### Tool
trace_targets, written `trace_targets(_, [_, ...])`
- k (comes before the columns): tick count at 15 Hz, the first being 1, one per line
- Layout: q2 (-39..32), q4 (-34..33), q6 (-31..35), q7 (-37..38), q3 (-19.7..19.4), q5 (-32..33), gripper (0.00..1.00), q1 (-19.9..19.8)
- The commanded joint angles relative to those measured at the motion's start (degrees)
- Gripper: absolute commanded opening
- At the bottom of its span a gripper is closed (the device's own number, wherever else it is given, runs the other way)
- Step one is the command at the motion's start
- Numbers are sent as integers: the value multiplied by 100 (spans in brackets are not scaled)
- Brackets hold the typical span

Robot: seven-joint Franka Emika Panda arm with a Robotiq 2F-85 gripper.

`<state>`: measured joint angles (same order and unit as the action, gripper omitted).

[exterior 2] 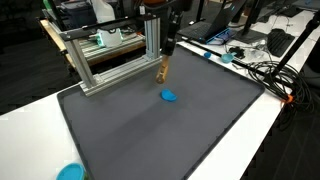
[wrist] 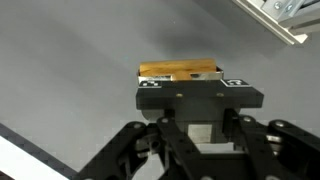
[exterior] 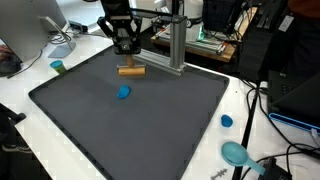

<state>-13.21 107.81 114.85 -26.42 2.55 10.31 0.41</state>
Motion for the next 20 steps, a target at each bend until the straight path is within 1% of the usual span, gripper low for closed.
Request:
trace_targets(1, [67,112,377,-376,98,-139,21,-53])
trace_targets(2, [120,75,554,-606,149,-320,21,-90])
trace_targets(3, [179,-6,621,-893,181,-290,21,-89])
trace_targets(4, [239,-83,511,-1227,205,-227,21,-89])
trace_targets(8, [221,-423,164,-2813,203,-506,21,-215])
trace_targets(11, [45,-785,-124,-4027,137,-634,21,-353])
trace_targets(14, [-210,-1193,-534,-5107,62,-502,21,-462])
trace_targets(15, [-313,-1320,-599,-5302,26,-428,21,-482])
trace_targets(16, [-418,-1427,-549,-5220,-43,-247,21,-460])
trace_targets(17, [-146,-979,-339,-4977,-17,-427,21,-425])
trace_targets(18, [-212,-1029,-333,-4999,-42,-414,46,-438])
trace_targets(20, [-257,-1019,-331,-4987,-41,-413,46,-429])
